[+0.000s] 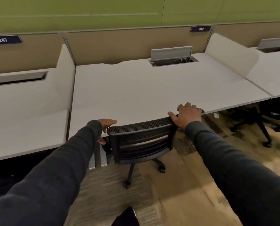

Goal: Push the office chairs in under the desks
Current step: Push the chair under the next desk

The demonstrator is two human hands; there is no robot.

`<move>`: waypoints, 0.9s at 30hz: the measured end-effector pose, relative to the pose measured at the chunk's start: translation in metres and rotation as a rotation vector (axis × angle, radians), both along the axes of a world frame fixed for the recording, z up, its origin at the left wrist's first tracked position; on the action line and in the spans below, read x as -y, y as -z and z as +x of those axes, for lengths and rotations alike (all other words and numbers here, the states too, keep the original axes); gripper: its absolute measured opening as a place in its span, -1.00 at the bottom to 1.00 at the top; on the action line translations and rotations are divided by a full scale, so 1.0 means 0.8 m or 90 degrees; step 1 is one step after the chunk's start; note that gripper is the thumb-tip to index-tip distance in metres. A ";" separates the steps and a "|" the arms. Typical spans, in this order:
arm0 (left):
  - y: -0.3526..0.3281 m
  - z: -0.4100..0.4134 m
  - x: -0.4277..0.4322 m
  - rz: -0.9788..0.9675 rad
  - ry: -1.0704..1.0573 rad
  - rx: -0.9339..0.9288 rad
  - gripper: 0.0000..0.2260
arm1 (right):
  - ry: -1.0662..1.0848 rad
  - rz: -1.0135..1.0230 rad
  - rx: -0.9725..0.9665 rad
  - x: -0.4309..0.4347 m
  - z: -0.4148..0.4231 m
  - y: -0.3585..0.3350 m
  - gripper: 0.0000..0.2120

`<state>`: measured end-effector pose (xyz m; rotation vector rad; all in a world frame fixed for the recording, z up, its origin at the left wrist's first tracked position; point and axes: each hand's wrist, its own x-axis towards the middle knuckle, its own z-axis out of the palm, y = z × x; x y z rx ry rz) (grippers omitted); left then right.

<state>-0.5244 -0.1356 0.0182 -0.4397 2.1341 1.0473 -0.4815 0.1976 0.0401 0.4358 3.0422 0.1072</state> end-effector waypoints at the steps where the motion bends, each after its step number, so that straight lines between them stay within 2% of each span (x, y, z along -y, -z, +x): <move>1: -0.001 0.000 -0.005 -0.004 0.000 0.008 -0.50 | 0.012 -0.002 0.021 -0.006 -0.009 -0.001 -0.33; 3: -0.008 0.001 -0.021 0.018 -0.051 0.046 -0.52 | 0.044 -0.005 0.070 -0.021 -0.031 -0.007 -0.31; 6: -0.011 -0.005 -0.041 0.013 -0.098 0.064 -0.43 | 0.066 0.000 0.138 -0.040 -0.062 -0.012 -0.34; 11: 0.010 -0.033 -0.042 -0.027 -0.073 0.067 -0.31 | 0.069 -0.043 0.256 -0.074 -0.099 -0.013 -0.49; 13: 0.009 -0.038 -0.046 -0.057 -0.033 0.093 -0.38 | 0.042 -0.079 0.341 -0.087 -0.111 -0.010 -0.64; 15: 0.004 -0.042 -0.052 -0.084 0.023 0.112 -0.56 | 0.027 -0.102 0.400 -0.096 -0.123 -0.005 -0.75; 17: -0.001 -0.044 -0.059 -0.112 0.062 0.127 -0.68 | 0.031 -0.124 0.417 -0.103 -0.131 -0.001 -0.77; 21: -0.002 -0.042 -0.069 -0.132 0.064 0.137 -0.68 | 0.009 -0.124 0.413 -0.117 -0.134 0.008 -0.77; 24: 0.003 -0.041 -0.082 -0.179 0.081 0.099 -0.68 | -0.004 -0.137 0.392 -0.136 -0.131 0.017 -0.80; 27: 0.009 -0.040 -0.096 -0.190 0.068 0.085 -0.68 | -0.029 -0.138 0.380 -0.157 -0.128 0.026 -0.75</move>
